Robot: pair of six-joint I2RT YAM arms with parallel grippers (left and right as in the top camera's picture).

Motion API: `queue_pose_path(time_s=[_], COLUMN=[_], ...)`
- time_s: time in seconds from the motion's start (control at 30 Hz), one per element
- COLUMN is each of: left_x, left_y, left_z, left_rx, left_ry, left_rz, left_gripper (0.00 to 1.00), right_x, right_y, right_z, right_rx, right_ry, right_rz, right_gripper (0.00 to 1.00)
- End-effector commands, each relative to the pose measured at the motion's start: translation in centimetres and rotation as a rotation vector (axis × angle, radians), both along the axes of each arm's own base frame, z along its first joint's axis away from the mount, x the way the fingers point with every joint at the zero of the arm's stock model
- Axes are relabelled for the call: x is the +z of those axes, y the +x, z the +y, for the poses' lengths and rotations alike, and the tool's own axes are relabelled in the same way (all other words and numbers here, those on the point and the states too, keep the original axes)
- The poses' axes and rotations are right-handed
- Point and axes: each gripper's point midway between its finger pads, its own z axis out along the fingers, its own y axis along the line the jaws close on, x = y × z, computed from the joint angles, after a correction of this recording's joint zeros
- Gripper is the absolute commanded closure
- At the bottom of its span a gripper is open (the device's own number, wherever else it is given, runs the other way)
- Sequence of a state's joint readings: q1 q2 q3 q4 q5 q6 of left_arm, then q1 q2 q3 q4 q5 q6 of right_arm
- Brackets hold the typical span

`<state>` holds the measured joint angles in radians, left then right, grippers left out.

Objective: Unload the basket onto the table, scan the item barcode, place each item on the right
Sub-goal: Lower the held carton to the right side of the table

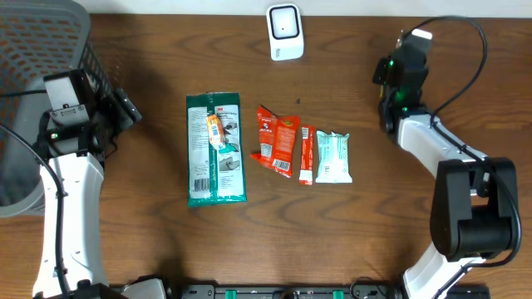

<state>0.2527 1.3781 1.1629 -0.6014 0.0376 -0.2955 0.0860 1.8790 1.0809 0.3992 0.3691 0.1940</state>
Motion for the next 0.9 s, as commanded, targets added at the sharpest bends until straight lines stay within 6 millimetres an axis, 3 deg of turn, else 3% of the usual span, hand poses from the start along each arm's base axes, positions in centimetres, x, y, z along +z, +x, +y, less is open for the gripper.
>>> queue_pose_path(time_s=[0.0, 0.17, 0.33, 0.47, 0.53, 0.7, 0.87], left_x=[1.2, 1.2, 1.2, 1.2, 1.2, 1.2, 1.2], left_y=[-0.1, -0.1, -0.1, -0.1, -0.1, -0.1, -0.1], left_z=[0.8, 0.8, 0.8, 0.8, 0.8, 0.8, 0.8], left_rx=[0.031, 0.031, 0.031, 0.031, 0.031, 0.031, 0.031], left_ry=[0.025, 0.025, 0.025, 0.025, 0.025, 0.025, 0.025], left_rz=[-0.025, -0.025, -0.025, -0.026, -0.026, -0.025, -0.025], left_gripper=[0.12, 0.12, 0.12, 0.12, 0.12, 0.12, 0.12], right_x=[-1.1, -2.8, -5.2, -6.0, -5.9, -4.9, -3.1], right_y=[-1.1, -3.1, -5.0, -5.6, -5.7, -6.2, -7.1], right_z=[0.2, 1.5, 1.6, 1.9, 2.3, 2.6, 1.5], right_rx=[0.022, 0.143, 0.153, 0.173, 0.189, 0.17, 0.089], right_ry=[0.019, -0.058, -0.068, -0.102, -0.121, -0.162, -0.198], right_rz=[-0.016, -0.065, -0.011, 0.017, 0.023, 0.034, 0.047], right_gripper=[0.99, 0.99, 0.99, 0.98, 0.92, 0.9, 0.99])
